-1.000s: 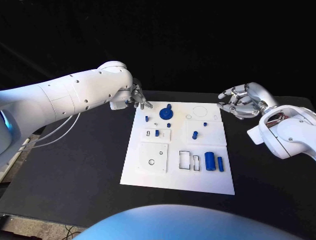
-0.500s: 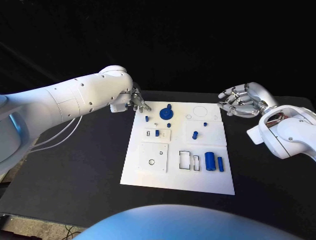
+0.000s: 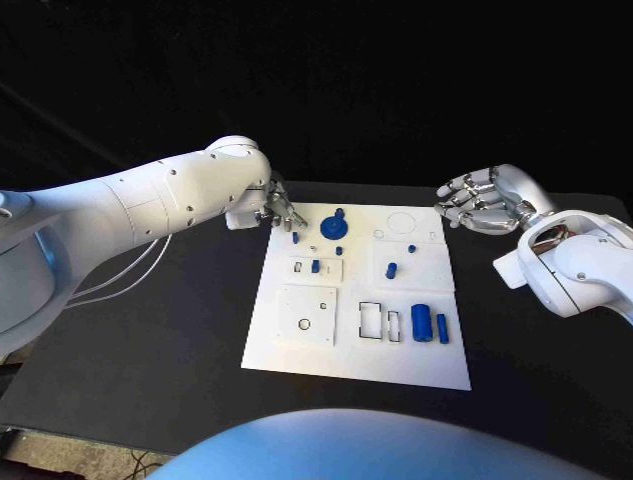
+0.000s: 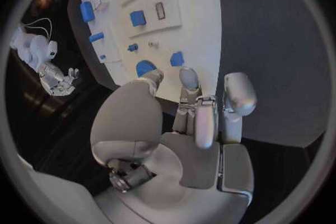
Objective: Assemble the parts on the task board
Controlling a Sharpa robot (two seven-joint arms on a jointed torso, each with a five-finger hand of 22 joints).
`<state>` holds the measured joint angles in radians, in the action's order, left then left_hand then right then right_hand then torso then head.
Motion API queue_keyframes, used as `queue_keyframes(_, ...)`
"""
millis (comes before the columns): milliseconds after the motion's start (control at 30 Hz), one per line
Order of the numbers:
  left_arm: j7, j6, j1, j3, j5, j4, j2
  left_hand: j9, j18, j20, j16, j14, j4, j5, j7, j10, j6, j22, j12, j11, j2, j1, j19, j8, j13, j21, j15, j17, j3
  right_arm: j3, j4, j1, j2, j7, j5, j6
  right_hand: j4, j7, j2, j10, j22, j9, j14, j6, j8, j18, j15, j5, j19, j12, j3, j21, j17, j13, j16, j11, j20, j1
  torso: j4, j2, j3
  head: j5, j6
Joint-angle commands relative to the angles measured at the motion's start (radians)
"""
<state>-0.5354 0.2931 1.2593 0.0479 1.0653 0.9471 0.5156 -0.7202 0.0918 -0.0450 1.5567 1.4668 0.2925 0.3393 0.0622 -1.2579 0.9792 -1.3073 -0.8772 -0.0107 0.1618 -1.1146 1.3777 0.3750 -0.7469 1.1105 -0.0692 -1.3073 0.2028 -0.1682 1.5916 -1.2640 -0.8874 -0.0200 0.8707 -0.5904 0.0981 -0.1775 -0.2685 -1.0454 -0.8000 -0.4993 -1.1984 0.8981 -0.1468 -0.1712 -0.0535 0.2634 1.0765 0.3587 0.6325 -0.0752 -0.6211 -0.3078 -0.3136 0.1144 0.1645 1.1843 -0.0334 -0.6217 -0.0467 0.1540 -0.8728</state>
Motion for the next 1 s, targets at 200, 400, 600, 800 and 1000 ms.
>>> queue_keyframes(200,0.013,0.044,-0.004,0.004,-0.017,-0.012,-0.008,0.001,-0.004,-0.002,0.004,0.098,-0.002,0.006,-0.007,0.0,0.005,-0.146,-0.005,-0.003,-0.013,-0.011,0.002,-0.002,-0.001,0.004,0.003,-0.243,0.004,0.0,0.0,0.001,0.002,0.018,-0.008,0.015,-0.004,-0.007,0.0,-0.009,0.007,0.003,0.002,-0.001,-0.005,-0.01,-0.007,0.007,-0.006,-0.011,0.0,0.005,0.004,0.01,0.014,0.003,0.007,-0.006,-0.0008,0.0,0.0,-0.001,0.0)
queue_keyframes(400,0.012,0.045,-0.004,0.006,-0.018,-0.016,-0.01,0.001,-0.004,-0.002,0.005,0.099,-0.002,0.01,-0.007,-0.001,0.006,-0.146,-0.007,-0.004,-0.015,-0.017,0.002,-0.002,-0.002,0.004,0.003,-0.244,0.006,0.0,-0.001,0.001,0.003,0.018,-0.008,0.014,-0.005,-0.007,0.0,-0.01,0.01,0.004,0.003,-0.002,-0.004,-0.01,-0.007,0.007,-0.007,-0.014,-0.001,0.006,0.005,0.013,0.018,0.004,0.007,-0.007,0.001,0.0,0.0004,-0.002,0.0)
queue_keyframes(600,0.011,0.036,-0.005,0.007,-0.018,-0.018,-0.012,0.001,-0.004,-0.002,0.005,0.099,-0.002,0.009,-0.009,-0.001,0.009,-0.147,-0.009,-0.005,-0.023,-0.032,0.003,-0.002,-0.004,0.005,0.002,-0.246,0.014,0.0,-0.002,0.001,0.004,0.017,-0.008,0.014,-0.005,-0.008,0.0,-0.01,0.013,0.004,0.003,-0.003,-0.004,-0.01,-0.008,0.007,-0.008,-0.017,-0.001,0.007,0.005,0.016,0.021,0.004,0.008,-0.007,0.0,0.001,0.001,-0.001,0.0)
queue_keyframes(800,0.007,0.026,-0.005,0.007,-0.022,-0.017,-0.011,0.001,-0.004,0.0,0.005,0.099,-0.004,0.023,-0.013,0.001,0.014,-0.147,-0.01,-0.009,-0.035,-0.08,0.003,-0.002,-0.005,0.005,-0.001,-0.245,0.051,0.0,-0.002,0.001,0.005,0.014,-0.008,0.014,-0.006,-0.009,0.0,-0.01,0.017,0.006,0.004,-0.006,-0.003,-0.01,-0.009,0.008,-0.01,-0.021,-0.002,0.008,0.006,0.021,0.026,0.006,0.009,-0.006,0.0003,0.001,0.0004,0.001,0.0)
queue_keyframes(1000,0.004,0.033,-0.005,0.007,-0.034,-0.016,-0.011,-0.001,-0.004,0.001,0.005,0.099,-0.005,0.002,-0.014,0.001,0.016,-0.147,-0.011,-0.009,-0.035,-0.096,0.003,-0.001,-0.005,0.005,-0.001,-0.245,0.071,0.0,-0.003,0.001,0.006,0.012,-0.008,0.012,-0.006,-0.009,0.001,-0.01,0.019,0.006,0.004,-0.007,-0.002,-0.01,-0.01,0.01,-0.01,-0.023,-0.002,0.009,0.007,0.024,0.029,0.006,0.01,-0.006,0.0009,0.0,0.0007,0.001,0.0)
